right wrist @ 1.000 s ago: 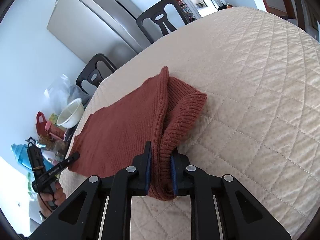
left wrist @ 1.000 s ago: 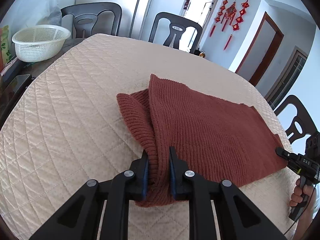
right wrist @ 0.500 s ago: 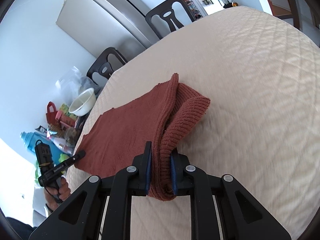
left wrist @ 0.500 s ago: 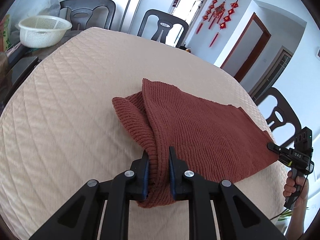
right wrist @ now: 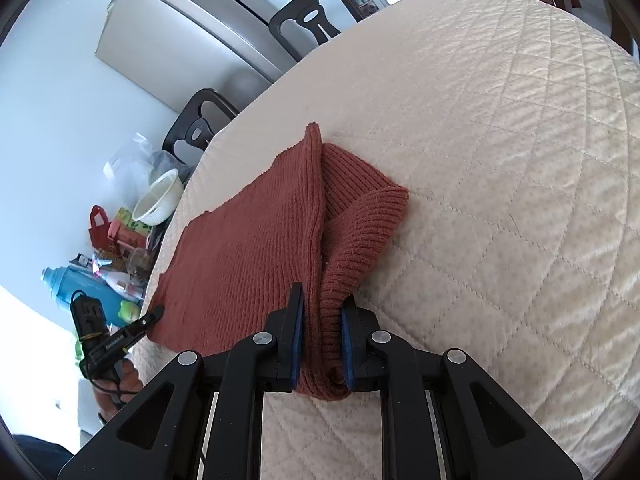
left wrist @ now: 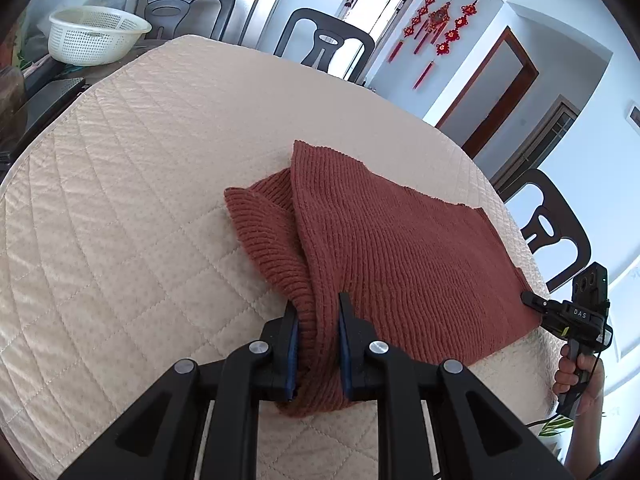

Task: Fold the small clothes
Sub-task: 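Lift the held edge with both grippers and fold it across the sweater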

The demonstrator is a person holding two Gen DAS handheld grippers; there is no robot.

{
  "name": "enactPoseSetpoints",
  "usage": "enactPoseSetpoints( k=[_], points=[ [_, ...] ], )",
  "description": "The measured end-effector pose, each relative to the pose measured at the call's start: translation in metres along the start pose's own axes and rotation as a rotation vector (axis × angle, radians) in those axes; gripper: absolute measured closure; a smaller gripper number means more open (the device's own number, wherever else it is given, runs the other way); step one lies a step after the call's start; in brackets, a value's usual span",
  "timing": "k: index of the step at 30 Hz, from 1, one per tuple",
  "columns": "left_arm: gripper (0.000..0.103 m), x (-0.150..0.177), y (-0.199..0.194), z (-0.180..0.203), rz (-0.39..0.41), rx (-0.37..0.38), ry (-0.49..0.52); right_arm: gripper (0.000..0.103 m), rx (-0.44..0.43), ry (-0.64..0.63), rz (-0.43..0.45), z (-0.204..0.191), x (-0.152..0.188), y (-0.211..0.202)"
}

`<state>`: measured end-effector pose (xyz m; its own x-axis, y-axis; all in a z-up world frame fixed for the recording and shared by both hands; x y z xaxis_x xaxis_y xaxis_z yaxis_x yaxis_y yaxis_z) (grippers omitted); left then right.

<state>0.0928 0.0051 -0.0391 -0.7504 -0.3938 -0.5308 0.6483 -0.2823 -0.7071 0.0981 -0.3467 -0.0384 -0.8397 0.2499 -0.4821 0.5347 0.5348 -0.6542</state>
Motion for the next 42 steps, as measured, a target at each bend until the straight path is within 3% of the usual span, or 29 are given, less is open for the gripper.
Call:
enactPoseSetpoints(
  k=[14,35,39,42],
  points=[
    [0.084,0.01,-0.007,0.004,0.015,-0.005,0.029,0.087,0.062,-0.079,0.008,-0.01,0.007,-0.006],
    [0.081,0.022,-0.027,0.0,-0.003,-0.001,0.038,0.083,0.088,-0.054,0.005,-0.004,0.017,-0.031],
    [0.081,0.016,-0.049,-0.002,0.056,-0.048,0.06,0.083,0.131,-0.103,0.077,-0.014,0.009,-0.054],
    [0.081,0.004,-0.056,0.003,0.11,-0.079,0.086,0.083,0.106,-0.152,0.111,-0.032,0.002,-0.052]
  ],
)
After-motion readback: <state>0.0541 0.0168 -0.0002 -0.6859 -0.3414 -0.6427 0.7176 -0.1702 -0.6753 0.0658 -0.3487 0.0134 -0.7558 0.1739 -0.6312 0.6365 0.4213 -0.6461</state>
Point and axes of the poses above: each gripper's, at about its wrist camera, not at the fingertips, and y roughly the way its jaws point, z to its right, x to its underside, the point moved 5 cm from there along y, roughly the way its jaws point, and after that the axes turned 6 degrees about -y, right-handed, at the moved point
